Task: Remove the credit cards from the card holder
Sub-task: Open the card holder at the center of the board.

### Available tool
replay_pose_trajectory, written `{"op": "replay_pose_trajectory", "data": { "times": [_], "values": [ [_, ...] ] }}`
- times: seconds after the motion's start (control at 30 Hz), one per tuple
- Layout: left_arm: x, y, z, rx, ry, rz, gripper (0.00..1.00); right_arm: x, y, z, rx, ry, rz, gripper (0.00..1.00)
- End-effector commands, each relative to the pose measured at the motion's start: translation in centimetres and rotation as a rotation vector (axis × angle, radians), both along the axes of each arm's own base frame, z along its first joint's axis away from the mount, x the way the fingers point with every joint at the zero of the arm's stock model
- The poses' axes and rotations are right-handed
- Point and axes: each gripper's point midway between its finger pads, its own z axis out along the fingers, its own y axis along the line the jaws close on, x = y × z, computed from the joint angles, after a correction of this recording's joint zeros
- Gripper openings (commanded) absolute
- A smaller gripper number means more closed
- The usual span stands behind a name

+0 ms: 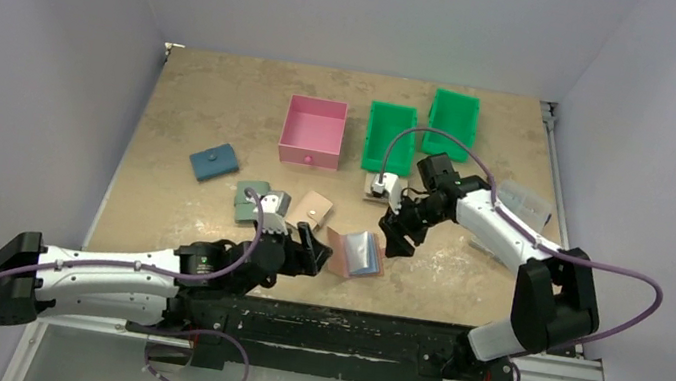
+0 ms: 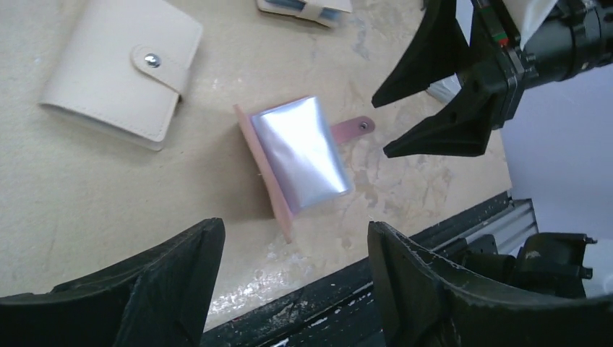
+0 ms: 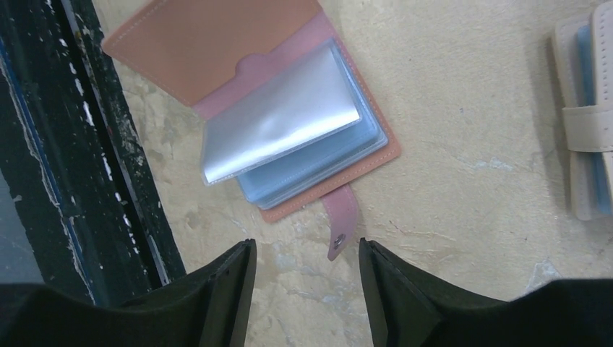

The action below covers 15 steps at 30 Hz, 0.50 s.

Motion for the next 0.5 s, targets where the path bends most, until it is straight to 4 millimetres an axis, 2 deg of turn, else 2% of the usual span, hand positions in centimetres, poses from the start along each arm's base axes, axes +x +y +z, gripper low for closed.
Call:
{"op": "replay_pose_trajectory", "data": {
  "times": [0.0, 0.2, 0.3, 0.43, 0.47],
  "values": [
    [-0.5, -3.5, 2.5, -0.016, -0.077, -0.159, 0.77, 0.6, 0.7, 3.0, 0.101, -0.049, 0.014, 0.62],
    [0.1, -8.5, 3.1, 0.116, -0.105, -0.248, 0.78, 1.5, 0.0, 5.4, 0.181, -0.083, -0.034, 0.62],
    [0.7, -10.1, 2.3, 0.235, -0.116, -0.238, 0.78, 2.4, -0.9, 6.5, 0.211, -0.117, -0.095, 0.61],
    [1.5, -11.0, -0.2, 0.406, -0.094, -0.181, 0.78, 3.9, -2.6, 7.5, 0.232, -0.162, -0.193, 0.61],
    [1.8, -11.4, -0.2, 0.429, -0.093, -0.162, 0.78, 4.2, -3.0, 7.6, 0.234, -0.166, -0.213, 0.61]
  ]
}}
